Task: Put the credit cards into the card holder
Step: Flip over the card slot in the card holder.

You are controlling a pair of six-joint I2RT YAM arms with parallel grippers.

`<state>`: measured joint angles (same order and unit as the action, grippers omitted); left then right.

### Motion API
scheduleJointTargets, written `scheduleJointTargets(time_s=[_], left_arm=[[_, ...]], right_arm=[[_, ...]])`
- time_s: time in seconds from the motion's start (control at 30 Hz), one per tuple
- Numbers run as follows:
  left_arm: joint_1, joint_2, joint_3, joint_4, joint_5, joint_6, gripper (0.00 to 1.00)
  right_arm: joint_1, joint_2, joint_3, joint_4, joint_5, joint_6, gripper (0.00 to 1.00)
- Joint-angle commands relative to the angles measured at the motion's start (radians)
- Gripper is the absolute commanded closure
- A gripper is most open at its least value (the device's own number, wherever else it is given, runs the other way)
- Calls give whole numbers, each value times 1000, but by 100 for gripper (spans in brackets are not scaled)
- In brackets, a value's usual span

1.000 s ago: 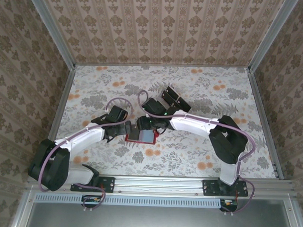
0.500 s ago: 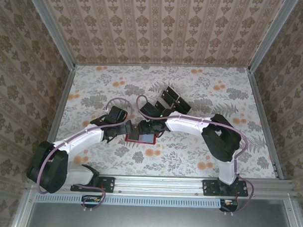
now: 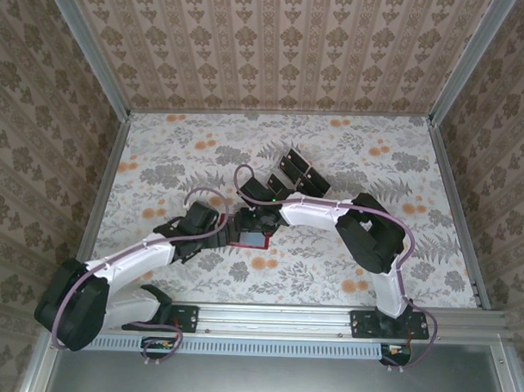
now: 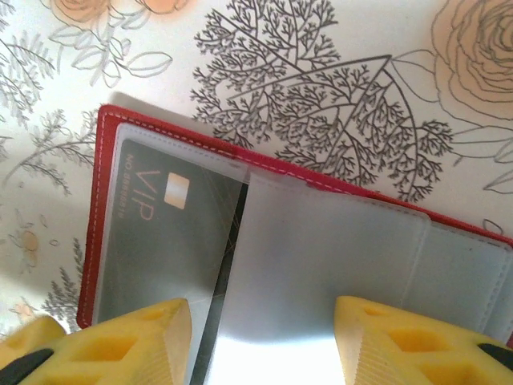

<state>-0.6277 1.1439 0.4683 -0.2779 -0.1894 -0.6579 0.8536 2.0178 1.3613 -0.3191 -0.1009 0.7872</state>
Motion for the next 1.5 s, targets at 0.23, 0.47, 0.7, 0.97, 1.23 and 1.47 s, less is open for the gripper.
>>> scheduleJointTargets(time_s=[0.23, 0.47, 0.7, 0.97, 1.23, 1.47], left_arm=[[-93, -39, -59, 161, -23, 24, 0], [-131, -3, -59, 224, -41, 43, 0], [-163, 59, -39, 248, -74, 46, 0], [-176, 135, -18, 275, -119, 47, 0], [-179, 205, -20, 283, -154, 26, 0], [-183, 209, -50, 290, -169, -11, 0]], right_arm=[[-40, 26, -66, 151, -114, 142, 48], [-57, 22, -107, 233, -156, 209, 48], [-62, 26, -113, 259, -174, 239, 48], [-62, 19, -123, 274, -179, 250, 48], [-66, -34, -137, 277, -168, 222, 48], [-75, -158, -177, 220, -56, 146, 48]])
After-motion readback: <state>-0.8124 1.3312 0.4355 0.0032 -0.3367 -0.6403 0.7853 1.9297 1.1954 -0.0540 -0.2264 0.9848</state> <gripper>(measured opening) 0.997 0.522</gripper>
